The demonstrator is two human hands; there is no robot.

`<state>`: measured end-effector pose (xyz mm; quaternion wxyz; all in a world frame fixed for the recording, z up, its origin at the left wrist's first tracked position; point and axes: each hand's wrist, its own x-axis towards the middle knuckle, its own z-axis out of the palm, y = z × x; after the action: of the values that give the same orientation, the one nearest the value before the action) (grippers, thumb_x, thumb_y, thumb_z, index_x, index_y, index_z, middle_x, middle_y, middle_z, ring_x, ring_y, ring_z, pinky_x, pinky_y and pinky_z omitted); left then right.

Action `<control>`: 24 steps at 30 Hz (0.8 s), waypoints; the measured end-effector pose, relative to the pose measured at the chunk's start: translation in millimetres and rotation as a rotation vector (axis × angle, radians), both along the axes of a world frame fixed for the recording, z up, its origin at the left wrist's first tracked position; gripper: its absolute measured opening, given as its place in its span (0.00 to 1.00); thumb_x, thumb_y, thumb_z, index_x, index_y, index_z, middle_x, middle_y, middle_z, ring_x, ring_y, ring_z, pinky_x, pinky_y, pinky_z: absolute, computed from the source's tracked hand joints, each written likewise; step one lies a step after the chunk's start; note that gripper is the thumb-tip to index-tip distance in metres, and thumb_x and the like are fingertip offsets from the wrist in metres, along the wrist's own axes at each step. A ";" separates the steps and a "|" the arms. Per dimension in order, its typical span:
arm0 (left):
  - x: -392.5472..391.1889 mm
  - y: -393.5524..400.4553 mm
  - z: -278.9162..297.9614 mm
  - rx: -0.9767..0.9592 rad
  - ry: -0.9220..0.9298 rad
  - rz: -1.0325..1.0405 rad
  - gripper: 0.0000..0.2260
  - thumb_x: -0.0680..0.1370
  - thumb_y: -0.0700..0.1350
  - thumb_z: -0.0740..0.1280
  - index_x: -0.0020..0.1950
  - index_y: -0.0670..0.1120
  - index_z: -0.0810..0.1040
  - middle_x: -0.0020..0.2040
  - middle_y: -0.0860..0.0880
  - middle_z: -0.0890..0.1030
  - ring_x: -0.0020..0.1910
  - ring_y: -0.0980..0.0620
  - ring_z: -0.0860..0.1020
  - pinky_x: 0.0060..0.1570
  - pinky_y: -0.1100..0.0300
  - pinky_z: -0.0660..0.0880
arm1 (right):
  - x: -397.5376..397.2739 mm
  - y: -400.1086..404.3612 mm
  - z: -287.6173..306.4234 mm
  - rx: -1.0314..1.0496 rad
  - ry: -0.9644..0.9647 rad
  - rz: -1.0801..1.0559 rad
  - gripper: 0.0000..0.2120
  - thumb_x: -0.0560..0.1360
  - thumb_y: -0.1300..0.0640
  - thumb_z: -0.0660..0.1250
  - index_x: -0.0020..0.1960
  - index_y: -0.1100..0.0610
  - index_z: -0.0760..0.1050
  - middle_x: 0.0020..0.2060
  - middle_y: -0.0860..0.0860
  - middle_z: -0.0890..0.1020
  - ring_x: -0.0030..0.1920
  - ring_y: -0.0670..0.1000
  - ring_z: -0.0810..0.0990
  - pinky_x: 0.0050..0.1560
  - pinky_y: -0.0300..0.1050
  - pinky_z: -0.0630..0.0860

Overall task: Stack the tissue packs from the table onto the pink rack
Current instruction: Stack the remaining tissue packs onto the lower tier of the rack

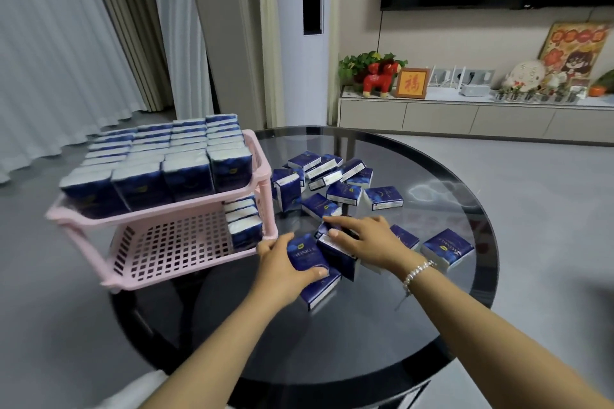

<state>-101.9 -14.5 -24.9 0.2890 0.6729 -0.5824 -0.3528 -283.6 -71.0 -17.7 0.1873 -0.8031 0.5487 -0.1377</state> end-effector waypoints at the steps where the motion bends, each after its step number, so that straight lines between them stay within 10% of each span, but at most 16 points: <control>1: 3.2 3.4 0.5 -0.025 0.027 0.009 0.37 0.65 0.49 0.79 0.70 0.51 0.66 0.66 0.48 0.62 0.60 0.54 0.69 0.61 0.64 0.64 | 1.6 1.4 -1.2 -0.026 -0.012 0.003 0.19 0.78 0.39 0.53 0.68 0.39 0.67 0.57 0.45 0.78 0.60 0.47 0.71 0.67 0.47 0.56; 10: 26.5 15.8 0.7 -0.150 0.420 0.001 0.30 0.68 0.39 0.77 0.62 0.59 0.67 0.57 0.53 0.77 0.49 0.55 0.79 0.49 0.60 0.78 | 14.1 27.7 5.8 -0.191 0.162 -0.091 0.19 0.75 0.43 0.64 0.63 0.47 0.74 0.54 0.46 0.80 0.56 0.50 0.68 0.53 0.45 0.59; 14: 30.2 20.6 3.7 -0.076 0.626 -0.032 0.22 0.74 0.42 0.71 0.64 0.57 0.68 0.53 0.51 0.79 0.37 0.53 0.79 0.38 0.62 0.78 | 13.8 37.1 9.7 -0.077 -0.303 -0.256 0.15 0.76 0.50 0.65 0.62 0.47 0.74 0.48 0.46 0.80 0.49 0.49 0.77 0.50 0.44 0.74; 24: 37.5 21.8 -7.9 -0.206 0.700 0.030 0.13 0.80 0.42 0.63 0.58 0.60 0.74 0.60 0.50 0.76 0.51 0.48 0.80 0.38 0.56 0.81 | 40.6 66.5 11.3 0.335 -1.249 -0.337 0.25 0.77 0.67 0.58 0.65 0.40 0.65 0.35 0.56 0.78 0.32 0.51 0.77 0.41 0.44 0.80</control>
<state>-64.5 7.3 -32.8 0.5420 0.4872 -0.4710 -0.4970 -243.0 -4.5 -6.4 0.5679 -0.4358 0.4691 -0.5173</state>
